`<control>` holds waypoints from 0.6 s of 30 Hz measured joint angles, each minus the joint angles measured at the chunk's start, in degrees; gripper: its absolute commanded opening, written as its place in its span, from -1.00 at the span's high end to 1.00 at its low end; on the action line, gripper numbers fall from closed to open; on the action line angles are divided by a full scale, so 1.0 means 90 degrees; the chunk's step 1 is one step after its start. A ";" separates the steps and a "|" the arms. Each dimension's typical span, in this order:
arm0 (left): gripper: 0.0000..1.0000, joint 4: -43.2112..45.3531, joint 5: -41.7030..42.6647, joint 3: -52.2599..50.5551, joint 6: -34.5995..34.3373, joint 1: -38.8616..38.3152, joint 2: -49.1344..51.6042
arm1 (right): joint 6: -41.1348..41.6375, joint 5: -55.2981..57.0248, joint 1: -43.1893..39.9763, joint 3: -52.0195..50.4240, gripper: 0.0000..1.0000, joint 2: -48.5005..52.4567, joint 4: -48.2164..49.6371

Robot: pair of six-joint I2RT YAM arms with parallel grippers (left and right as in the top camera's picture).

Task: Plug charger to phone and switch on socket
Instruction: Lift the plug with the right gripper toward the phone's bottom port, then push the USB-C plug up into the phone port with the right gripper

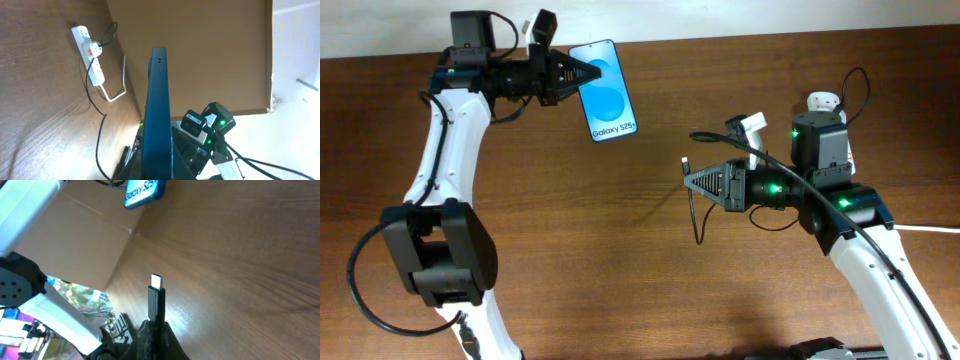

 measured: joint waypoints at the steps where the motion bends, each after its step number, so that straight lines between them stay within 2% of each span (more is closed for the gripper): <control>1: 1.00 0.0002 0.0000 0.0000 0.0029 -0.0029 0.0000 | 0.0058 -0.0022 0.0041 -0.0019 0.92 0.0000 0.0078; 11: 1.00 0.0000 0.0000 0.0000 0.0100 -0.0148 0.0000 | 0.0789 -0.0007 0.0731 -0.0078 0.92 0.0032 0.1151; 18: 1.00 0.0002 0.0027 0.0000 0.0102 -0.0206 0.0000 | 0.1248 0.0248 0.1316 -0.0085 0.92 0.0578 0.1906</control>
